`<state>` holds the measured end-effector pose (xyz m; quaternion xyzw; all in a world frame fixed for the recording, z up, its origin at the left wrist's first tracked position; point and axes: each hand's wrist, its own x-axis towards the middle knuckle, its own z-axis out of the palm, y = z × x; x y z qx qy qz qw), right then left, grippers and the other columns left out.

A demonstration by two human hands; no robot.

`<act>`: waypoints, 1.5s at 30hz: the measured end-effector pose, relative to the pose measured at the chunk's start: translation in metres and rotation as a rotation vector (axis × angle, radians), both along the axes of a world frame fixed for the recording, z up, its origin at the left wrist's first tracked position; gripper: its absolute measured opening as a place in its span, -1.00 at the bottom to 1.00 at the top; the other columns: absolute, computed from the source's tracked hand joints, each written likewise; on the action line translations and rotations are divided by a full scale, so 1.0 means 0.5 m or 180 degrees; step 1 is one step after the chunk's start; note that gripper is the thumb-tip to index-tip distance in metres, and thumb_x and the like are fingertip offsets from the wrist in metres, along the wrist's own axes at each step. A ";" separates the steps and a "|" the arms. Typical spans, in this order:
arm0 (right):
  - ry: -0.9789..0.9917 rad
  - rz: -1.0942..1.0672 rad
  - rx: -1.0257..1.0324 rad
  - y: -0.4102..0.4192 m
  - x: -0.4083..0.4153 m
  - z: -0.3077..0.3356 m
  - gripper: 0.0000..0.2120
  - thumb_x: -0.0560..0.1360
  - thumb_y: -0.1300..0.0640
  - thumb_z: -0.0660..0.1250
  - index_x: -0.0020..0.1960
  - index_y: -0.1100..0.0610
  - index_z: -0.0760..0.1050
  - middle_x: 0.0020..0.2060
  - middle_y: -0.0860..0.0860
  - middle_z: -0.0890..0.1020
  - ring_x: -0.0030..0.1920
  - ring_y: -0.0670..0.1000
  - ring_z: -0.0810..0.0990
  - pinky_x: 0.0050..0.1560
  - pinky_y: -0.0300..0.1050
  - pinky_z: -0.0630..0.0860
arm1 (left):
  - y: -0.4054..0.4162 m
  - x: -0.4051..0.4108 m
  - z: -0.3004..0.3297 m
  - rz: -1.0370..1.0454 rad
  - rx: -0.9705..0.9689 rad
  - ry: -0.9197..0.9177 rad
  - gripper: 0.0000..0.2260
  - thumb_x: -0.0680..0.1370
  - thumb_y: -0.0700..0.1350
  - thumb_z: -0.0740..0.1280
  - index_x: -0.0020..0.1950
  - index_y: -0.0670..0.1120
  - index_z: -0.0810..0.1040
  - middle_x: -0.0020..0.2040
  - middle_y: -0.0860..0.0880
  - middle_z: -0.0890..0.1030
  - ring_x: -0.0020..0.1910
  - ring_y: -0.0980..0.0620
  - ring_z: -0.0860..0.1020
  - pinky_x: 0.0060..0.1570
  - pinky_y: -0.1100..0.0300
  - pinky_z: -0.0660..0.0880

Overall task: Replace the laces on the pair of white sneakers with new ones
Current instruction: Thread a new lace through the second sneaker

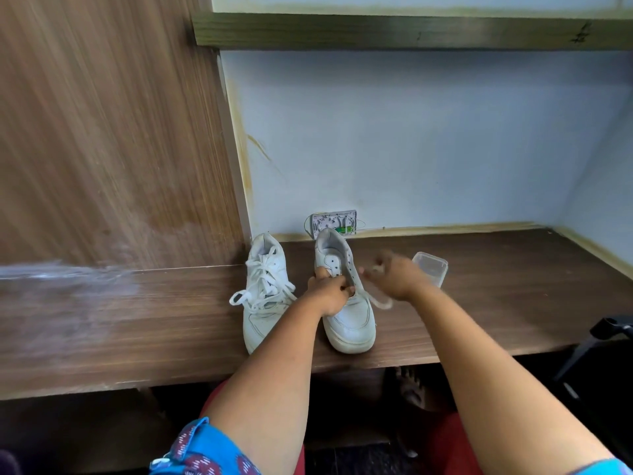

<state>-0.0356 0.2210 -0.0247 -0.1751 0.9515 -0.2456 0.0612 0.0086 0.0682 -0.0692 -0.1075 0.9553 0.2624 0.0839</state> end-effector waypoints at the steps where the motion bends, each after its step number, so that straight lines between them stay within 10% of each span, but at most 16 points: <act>1: -0.0121 0.0128 0.0489 -0.006 0.001 -0.021 -0.61 0.53 -0.20 0.27 0.14 0.09 0.47 0.01 0.07 0.58 0.05 0.09 0.54 -0.06 -0.13 0.40 | 0.001 0.001 0.000 0.0028 0.0024 0.0016 -0.67 0.64 0.13 0.10 0.29 0.03 0.47 0.35 -0.15 0.20 0.33 -0.19 0.24 0.40 -0.04 0.22; 6: -0.0189 0.0570 0.0443 -0.009 0.001 -0.024 -0.70 0.59 -0.02 0.23 0.12 0.18 0.56 0.04 0.13 0.61 0.05 0.11 0.55 -0.04 -0.09 0.41 | 0.001 0.001 0.002 0.0054 0.0036 0.0019 -0.67 0.64 0.13 0.12 0.26 0.01 0.49 0.35 -0.15 0.21 0.34 -0.18 0.24 0.41 -0.04 0.22; 11: -0.1669 0.0234 -0.3923 0.045 -0.029 0.046 -0.91 0.43 0.10 0.39 -0.17 0.08 0.49 -0.34 -0.02 0.53 -0.34 -0.02 0.46 -0.31 -0.17 0.25 | -0.007 0.002 0.004 -0.0034 0.0124 0.0003 -0.68 0.64 0.12 0.13 0.25 0.00 0.50 0.34 -0.14 0.21 0.35 -0.17 0.23 0.42 -0.04 0.20; 13: -0.2044 0.0084 -0.4614 0.053 -0.032 0.061 -0.91 0.45 0.08 0.35 -0.17 0.09 0.48 -0.29 -0.02 0.60 -0.31 -0.02 0.51 -0.25 -0.17 0.36 | -0.008 0.001 0.004 -0.0059 0.0123 -0.0010 -0.71 0.64 0.11 0.14 0.23 0.00 0.51 0.33 -0.13 0.21 0.34 -0.16 0.23 0.41 -0.04 0.20; 18: -0.1208 0.0030 -0.1528 0.007 0.007 0.003 -0.78 0.60 -0.01 0.22 -0.11 0.12 0.44 -0.34 0.06 0.52 -0.36 0.02 0.45 -0.37 -0.17 0.27 | -0.001 0.002 0.006 -0.0043 -0.0041 -0.0078 -0.64 0.63 0.15 0.12 0.30 0.00 0.48 0.40 -0.14 0.17 0.36 -0.18 0.23 0.41 -0.07 0.22; 21: -0.0306 -0.0015 -0.0209 0.006 0.002 -0.003 -0.64 0.59 -0.04 0.22 0.20 0.23 0.47 0.13 0.17 0.56 0.16 0.15 0.51 0.06 -0.11 0.38 | -0.003 0.017 0.044 -0.0136 -0.0129 -0.0186 -0.60 0.63 0.18 0.10 0.27 -0.05 0.51 0.38 -0.16 0.28 0.33 -0.18 0.32 0.33 0.01 0.31; 27: -0.0221 -0.0840 0.0012 0.055 -0.038 -0.007 -0.56 0.61 -0.06 0.14 0.31 0.25 0.40 0.23 0.23 0.51 0.22 0.23 0.49 0.14 -0.01 0.41 | -0.078 0.085 0.181 0.0094 0.1215 0.0124 -0.74 0.62 0.02 0.23 -0.15 -0.12 0.53 -0.15 -0.06 0.57 -0.21 0.02 0.50 -0.05 0.15 0.37; 37: 0.0176 -0.0467 -0.0365 0.033 -0.016 0.037 -0.55 0.58 -0.15 0.20 0.20 0.22 0.47 0.14 0.20 0.57 0.14 0.19 0.51 -0.06 -0.12 0.32 | -0.163 0.208 0.331 0.0684 0.3787 0.2034 -0.84 0.57 -0.07 0.29 -0.23 0.00 0.50 -0.38 0.10 0.51 -0.27 0.11 0.52 -0.15 0.17 0.37; 45: 0.0498 0.0393 -0.0204 -0.010 0.037 0.049 -0.79 0.55 0.01 0.26 -0.02 0.13 0.58 -0.11 0.07 0.63 -0.01 0.14 0.58 -0.11 -0.06 0.44 | -0.100 0.196 0.315 0.0526 0.3592 0.1934 -0.81 0.59 -0.07 0.30 -0.22 -0.06 0.50 -0.35 0.06 0.48 -0.38 0.09 0.39 -0.34 0.25 0.41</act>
